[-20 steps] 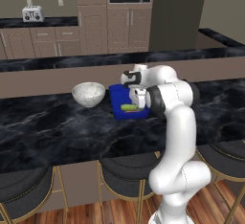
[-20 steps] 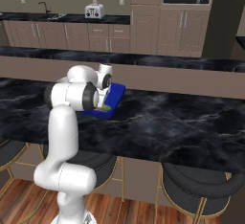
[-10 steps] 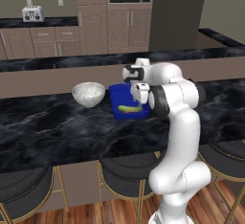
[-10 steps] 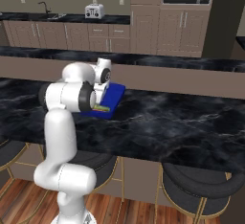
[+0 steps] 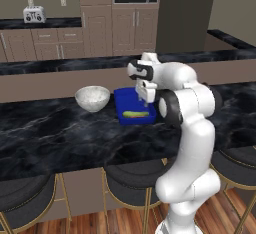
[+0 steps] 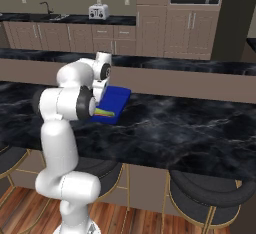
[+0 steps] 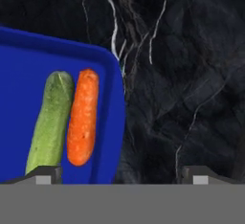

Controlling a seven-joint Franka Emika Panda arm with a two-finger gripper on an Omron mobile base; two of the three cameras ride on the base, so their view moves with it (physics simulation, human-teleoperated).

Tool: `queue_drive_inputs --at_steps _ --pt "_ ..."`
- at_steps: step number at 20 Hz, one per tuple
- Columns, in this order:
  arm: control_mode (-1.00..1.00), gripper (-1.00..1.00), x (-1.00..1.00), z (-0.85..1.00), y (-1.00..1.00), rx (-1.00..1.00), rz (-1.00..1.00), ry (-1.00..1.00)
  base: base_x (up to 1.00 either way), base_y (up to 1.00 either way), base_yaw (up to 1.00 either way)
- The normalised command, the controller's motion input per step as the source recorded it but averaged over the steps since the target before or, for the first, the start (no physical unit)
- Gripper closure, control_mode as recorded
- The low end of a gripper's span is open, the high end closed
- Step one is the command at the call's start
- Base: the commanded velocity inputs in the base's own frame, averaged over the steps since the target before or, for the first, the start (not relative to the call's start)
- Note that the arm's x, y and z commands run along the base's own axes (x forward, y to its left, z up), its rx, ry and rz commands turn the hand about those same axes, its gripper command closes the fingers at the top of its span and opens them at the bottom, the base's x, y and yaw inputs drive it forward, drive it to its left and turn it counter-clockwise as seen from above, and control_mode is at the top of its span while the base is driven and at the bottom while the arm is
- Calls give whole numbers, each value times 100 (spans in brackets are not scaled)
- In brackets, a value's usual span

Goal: Place the two vegetables and bowl onto the tray for setting up a vegetable dip station.

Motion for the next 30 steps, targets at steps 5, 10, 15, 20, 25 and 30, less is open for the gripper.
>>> queue_drive_inputs --at_steps 5,10,15,20,25,30 --pt "-100 -100 -28 19 31 0 12 -16 0 0 0" --pt "-100 -100 -34 41 36 0 12 -14 0 0 0" --pt "-100 -100 -25 33 31 0 15 -24 0 0 0" --pt "-100 -100 -15 18 15 0 24 -21 0 0 0" --pt "-100 -100 0 4 15 0 27 -6 0 0 0" --pt "-100 -100 4 11 20 0 20 -1 0 0 0"
